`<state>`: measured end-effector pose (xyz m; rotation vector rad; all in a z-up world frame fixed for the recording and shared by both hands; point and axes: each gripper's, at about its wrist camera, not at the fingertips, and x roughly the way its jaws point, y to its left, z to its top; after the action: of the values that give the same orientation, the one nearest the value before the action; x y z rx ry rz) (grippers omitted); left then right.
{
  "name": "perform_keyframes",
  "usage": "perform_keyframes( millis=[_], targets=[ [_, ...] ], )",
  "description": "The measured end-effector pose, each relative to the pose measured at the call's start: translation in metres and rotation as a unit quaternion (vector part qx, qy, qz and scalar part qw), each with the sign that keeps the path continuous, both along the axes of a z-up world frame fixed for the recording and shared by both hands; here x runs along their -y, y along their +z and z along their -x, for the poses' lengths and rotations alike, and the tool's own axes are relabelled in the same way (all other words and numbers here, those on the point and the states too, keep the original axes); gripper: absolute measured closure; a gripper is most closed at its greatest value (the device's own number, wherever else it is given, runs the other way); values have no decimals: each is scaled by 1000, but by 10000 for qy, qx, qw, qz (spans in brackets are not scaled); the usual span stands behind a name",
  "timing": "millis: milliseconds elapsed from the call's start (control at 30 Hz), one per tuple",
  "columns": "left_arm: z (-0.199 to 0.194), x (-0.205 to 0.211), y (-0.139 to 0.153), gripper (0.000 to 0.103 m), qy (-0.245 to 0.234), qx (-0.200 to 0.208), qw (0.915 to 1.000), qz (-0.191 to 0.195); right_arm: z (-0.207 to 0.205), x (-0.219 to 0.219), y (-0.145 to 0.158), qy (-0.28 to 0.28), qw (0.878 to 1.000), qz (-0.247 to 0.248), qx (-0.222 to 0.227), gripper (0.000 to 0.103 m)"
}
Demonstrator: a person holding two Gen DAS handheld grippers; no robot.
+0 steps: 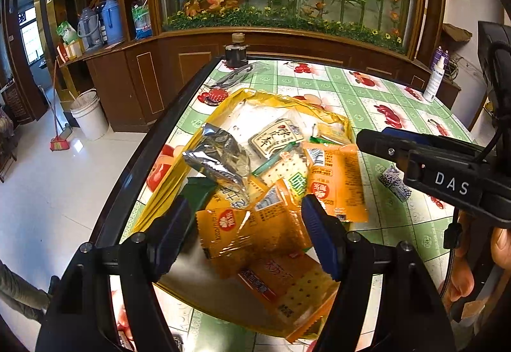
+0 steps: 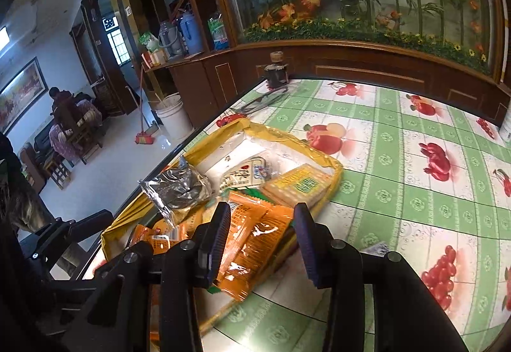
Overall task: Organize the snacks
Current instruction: 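Move both open tools toward the blue-and-white wrapped candies on the table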
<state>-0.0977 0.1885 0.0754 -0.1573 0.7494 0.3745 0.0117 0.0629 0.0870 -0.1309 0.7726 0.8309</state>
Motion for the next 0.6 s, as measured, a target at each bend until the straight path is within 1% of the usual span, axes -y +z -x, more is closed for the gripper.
perform_keyframes(
  millis=[133,267,433,600],
  targets=[
    [-2,12,5,32,-114,48,9999,-1,-4,22,-1,-176,9998,28,-18,60],
    [-7,28,9,32,-255,92,9996,-17,-10,54,-7,-411,9991,49,-89,60],
    [-15,47,9,32,-446,104,9989,-25,-17,87,-23,-620,9975,211,-247,59],
    [-21,61,5,32,-587,42,9983,-25,-17,100,-44,-628,9966,352,-409,59]
  ],
)
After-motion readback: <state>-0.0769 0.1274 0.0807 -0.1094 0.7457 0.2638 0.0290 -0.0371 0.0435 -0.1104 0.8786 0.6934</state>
